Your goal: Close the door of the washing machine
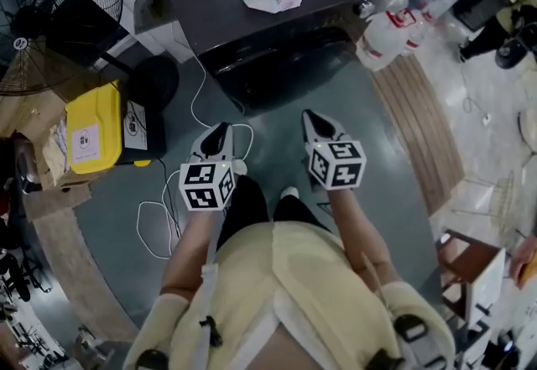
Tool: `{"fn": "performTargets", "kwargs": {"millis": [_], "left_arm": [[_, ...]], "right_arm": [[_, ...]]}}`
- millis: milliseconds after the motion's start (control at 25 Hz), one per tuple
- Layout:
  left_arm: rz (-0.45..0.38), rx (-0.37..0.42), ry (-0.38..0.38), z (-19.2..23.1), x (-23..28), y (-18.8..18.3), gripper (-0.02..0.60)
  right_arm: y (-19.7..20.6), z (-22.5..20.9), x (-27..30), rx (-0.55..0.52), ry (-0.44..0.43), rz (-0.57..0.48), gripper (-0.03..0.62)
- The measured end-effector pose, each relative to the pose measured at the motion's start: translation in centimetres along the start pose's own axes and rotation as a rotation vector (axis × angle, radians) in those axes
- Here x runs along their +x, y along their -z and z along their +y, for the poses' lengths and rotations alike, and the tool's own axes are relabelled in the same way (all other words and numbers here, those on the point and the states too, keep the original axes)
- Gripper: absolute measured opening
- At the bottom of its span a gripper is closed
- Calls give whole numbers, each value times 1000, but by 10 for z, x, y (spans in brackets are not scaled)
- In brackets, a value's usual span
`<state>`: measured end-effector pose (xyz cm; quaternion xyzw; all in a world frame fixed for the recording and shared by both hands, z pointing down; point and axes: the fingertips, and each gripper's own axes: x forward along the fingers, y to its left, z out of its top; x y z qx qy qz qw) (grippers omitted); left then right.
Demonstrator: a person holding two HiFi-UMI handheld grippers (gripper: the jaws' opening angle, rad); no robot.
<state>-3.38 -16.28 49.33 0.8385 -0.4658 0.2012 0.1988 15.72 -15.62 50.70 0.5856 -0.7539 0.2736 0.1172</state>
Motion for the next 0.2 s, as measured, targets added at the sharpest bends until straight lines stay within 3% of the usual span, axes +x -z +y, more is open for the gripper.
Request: {"fn": "performTargets", "kwargs": {"millis": [200], "left_arm": [[-5,0,-4,-6,-1,0,18]], "right_arm": [[-3,5,-8,-16,-23,-9,5]]}}
